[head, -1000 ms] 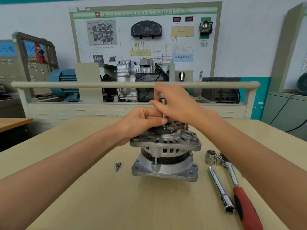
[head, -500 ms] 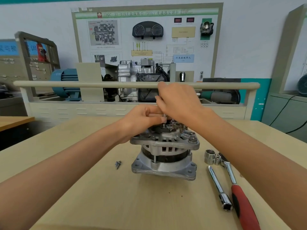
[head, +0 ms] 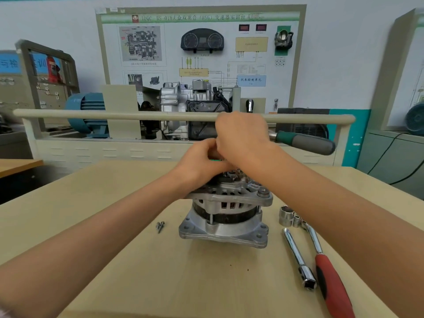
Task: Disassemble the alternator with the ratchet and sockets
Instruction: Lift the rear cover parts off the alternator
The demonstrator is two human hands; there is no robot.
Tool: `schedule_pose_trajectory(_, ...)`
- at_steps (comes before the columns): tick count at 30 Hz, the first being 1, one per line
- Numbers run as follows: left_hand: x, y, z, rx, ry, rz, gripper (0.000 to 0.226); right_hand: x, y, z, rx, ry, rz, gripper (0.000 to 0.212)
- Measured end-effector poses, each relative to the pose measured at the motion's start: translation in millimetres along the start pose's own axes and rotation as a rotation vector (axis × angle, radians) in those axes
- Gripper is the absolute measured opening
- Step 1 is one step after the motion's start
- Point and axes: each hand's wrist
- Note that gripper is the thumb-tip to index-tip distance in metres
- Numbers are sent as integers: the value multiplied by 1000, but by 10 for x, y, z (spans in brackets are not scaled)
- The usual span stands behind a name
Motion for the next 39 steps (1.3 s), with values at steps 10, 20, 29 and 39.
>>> schedule_pose_trajectory(10,-55,120,29,-32,9,98,12,24,13,32,44,130,-101,7)
schedule_pose_trajectory(20,-260,337,105,-329,-102,-297,46,73,9,10,36,150,-70,26)
schedule_pose_trajectory(29,-310,298,187,-192,-466,-771,35,110,23,-18,76,168,-71,34)
schedule_pose_trajectory(39,-326,280,221,-127,-463,-676,25,111,-13,-3,63,176,-114,28)
Point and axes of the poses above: each hand's wrist, its own z-axis away from the middle knuckle, its own y-axis out of the back of the hand, x = y × z, and after that the axes turned 10 degrees about -x, right-handed
